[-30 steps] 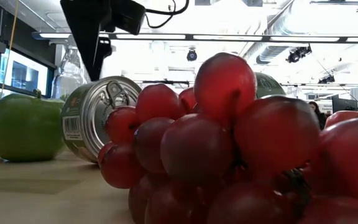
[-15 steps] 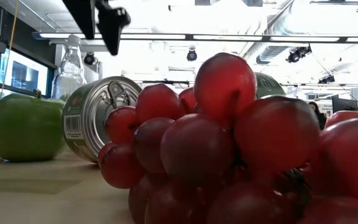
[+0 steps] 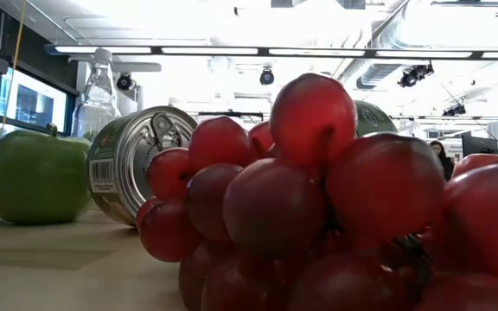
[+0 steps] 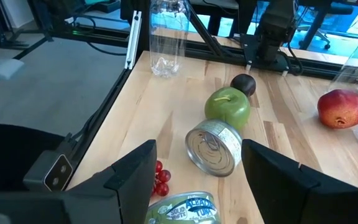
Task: Pick & Place Food Item
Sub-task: Put the bottom plastic bottle into the right transparent bin
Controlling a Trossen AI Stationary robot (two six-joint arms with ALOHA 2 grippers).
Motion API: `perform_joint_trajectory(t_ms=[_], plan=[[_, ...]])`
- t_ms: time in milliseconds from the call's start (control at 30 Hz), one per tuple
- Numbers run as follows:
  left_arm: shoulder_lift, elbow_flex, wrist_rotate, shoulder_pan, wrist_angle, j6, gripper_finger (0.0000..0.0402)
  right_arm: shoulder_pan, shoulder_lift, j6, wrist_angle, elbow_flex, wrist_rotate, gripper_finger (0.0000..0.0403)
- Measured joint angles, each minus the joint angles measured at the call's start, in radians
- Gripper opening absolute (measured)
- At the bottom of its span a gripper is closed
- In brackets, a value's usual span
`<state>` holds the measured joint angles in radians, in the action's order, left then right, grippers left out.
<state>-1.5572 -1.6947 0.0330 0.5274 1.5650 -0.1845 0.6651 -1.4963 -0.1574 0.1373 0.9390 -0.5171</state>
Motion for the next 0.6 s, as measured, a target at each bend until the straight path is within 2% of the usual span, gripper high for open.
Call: perform_joint_trajectory(t_ms=[300,400,600], plan=[[0.104,0.000,-0.008,0.118,0.007,-0.008,0.0383,0.000,0.000,0.000,0.010,0.000,0.000,0.0226],[0.167,0.000,-0.017,0.108,0.007,-0.015,0.0383,0.000,0.000,0.004,0.010,0.000,-0.004,0.0226],[0.299,0.000,-0.113,0.048,0.007,-0.018,0.0383,0.000,0.000,0.028,0.032,0.000,-0.005,0.0226]])
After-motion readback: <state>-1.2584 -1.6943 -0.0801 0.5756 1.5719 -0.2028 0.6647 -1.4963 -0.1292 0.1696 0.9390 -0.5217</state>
